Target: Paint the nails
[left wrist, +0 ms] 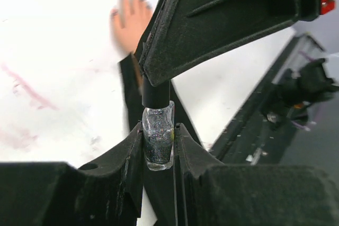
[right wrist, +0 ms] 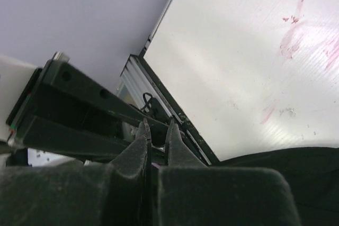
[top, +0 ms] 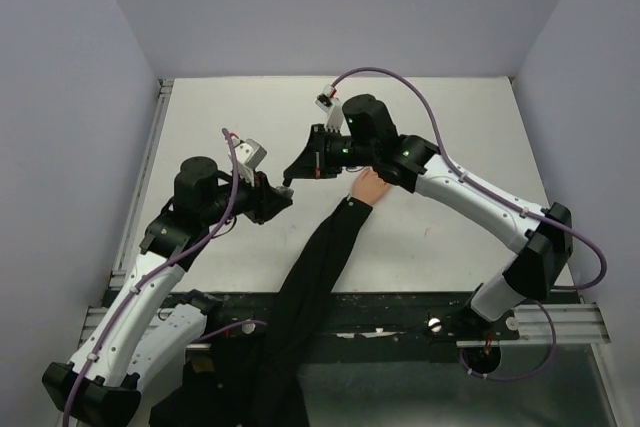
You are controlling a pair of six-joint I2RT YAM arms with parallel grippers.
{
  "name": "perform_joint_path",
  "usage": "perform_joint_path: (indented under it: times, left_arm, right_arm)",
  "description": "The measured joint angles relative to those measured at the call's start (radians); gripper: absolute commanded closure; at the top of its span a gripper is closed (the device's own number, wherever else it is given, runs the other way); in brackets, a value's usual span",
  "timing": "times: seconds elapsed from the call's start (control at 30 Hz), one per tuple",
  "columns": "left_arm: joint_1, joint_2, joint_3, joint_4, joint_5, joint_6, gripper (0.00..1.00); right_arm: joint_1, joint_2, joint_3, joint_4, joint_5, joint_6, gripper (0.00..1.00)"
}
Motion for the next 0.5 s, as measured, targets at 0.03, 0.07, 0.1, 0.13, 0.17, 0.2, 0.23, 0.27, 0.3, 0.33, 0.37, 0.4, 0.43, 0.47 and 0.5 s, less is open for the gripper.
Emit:
perform_joint_path:
  times: [0.03,0.07,0.1,0.13,0.17,0.2,0.23,0.27,0.3,0.33,0.37,0.4,0.43,0.47,0.5]
  left_arm:
    - [-0.007,0.0,0.0,-0.018,-0.051,0.013,1.0]
    - [-0.013,0.0,0.0,-0.03,-0.082,0.021,1.0]
    - [-0.023,0.0,0.0,-0.042,-0.126,0.032,1.0]
    - [-0.036,0.0,0.0,-0.055,-0.185,0.045,1.0]
    - [-0.047,0.0,-0.001,-0.066,-0.229,0.053,1.0]
    - [-0.056,0.0,-0.002,-0.075,-0.275,0.063,1.0]
    - [-0.066,0.0,-0.002,-0.083,-0.318,0.072,1.0]
    - [-0.077,0.0,-0.004,-0.088,-0.36,0.081,1.0]
    - [-0.089,0.0,-0.007,-0.09,-0.409,0.091,1.0]
    - [-0.102,0.0,-0.012,-0.091,-0.46,0.103,1.0]
    - [-0.115,0.001,-0.015,-0.093,-0.506,0.115,1.0]
    - [-0.127,0.003,-0.018,-0.097,-0.55,0.123,1.0]
    - [-0.136,0.006,-0.018,-0.1,-0.581,0.128,1.0]
    - [-0.144,0.01,-0.018,-0.104,-0.619,0.134,1.0]
    - [-0.149,0.015,-0.018,-0.106,-0.645,0.138,1.0]
  right_arm:
    - [0.0,0.017,-0.007,0.021,0.013,0.034,0.99]
    - [0.0,0.033,-0.012,0.037,0.019,0.062,0.99]
    - [0.0,0.05,-0.014,0.055,0.026,0.09,0.99]
    - [0.0,0.063,-0.014,0.069,0.031,0.113,0.99]
    - [0.0,0.084,-0.015,0.092,0.035,0.145,0.99]
    - [0.0,0.101,-0.015,0.11,0.037,0.17,0.99]
    - [0.0,0.118,-0.016,0.128,0.038,0.197,0.99]
    - [0.0,0.132,-0.016,0.145,0.038,0.219,0.99]
    - [0.0,0.147,-0.018,0.167,0.04,0.246,0.99]
    - [0.0,0.165,-0.022,0.192,0.041,0.278,0.99]
    - [0.0,0.179,-0.026,0.214,0.043,0.305,0.99]
    - [-0.001,0.193,-0.029,0.237,0.043,0.332,0.99]
    - [-0.001,0.207,-0.031,0.256,0.043,0.356,0.99]
    - [-0.001,0.222,-0.031,0.274,0.044,0.377,0.99]
    - [-0.001,0.237,-0.03,0.289,0.045,0.396,0.99]
